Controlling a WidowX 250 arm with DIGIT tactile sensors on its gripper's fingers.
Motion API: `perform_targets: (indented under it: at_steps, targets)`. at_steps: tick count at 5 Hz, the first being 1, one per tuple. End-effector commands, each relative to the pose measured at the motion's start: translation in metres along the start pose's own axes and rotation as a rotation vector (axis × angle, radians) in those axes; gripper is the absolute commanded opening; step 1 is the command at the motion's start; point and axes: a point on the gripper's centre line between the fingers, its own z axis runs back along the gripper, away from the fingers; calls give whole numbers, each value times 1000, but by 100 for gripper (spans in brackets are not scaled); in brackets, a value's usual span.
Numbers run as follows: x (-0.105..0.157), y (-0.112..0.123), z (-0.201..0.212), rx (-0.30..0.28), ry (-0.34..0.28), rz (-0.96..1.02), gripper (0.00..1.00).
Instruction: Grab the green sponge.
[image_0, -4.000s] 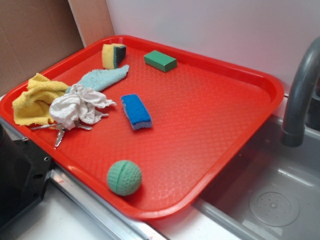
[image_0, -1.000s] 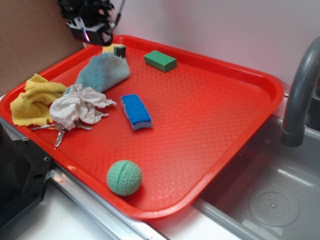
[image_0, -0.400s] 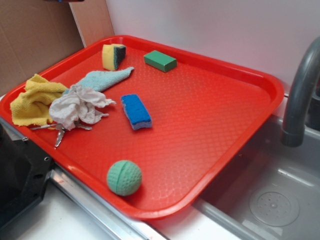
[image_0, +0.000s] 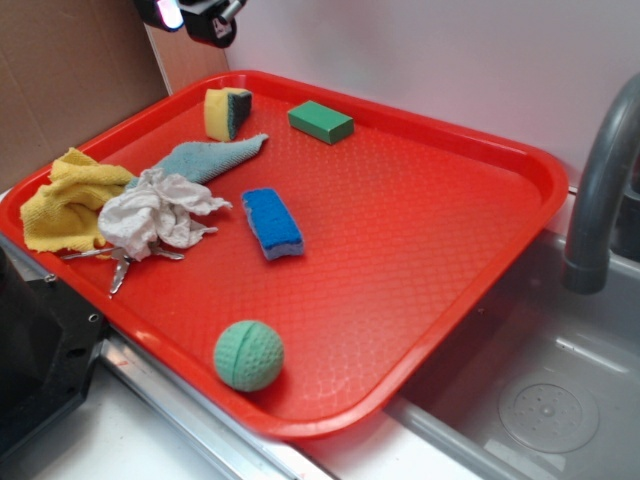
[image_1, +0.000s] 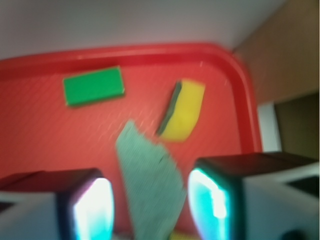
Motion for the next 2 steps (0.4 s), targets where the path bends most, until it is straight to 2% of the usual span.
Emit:
perform_targets:
  at_steps: [1,2]
  targets:
    - [18,29,-49,66,19,121,100]
    - [4,43,-70,79,21,329,100]
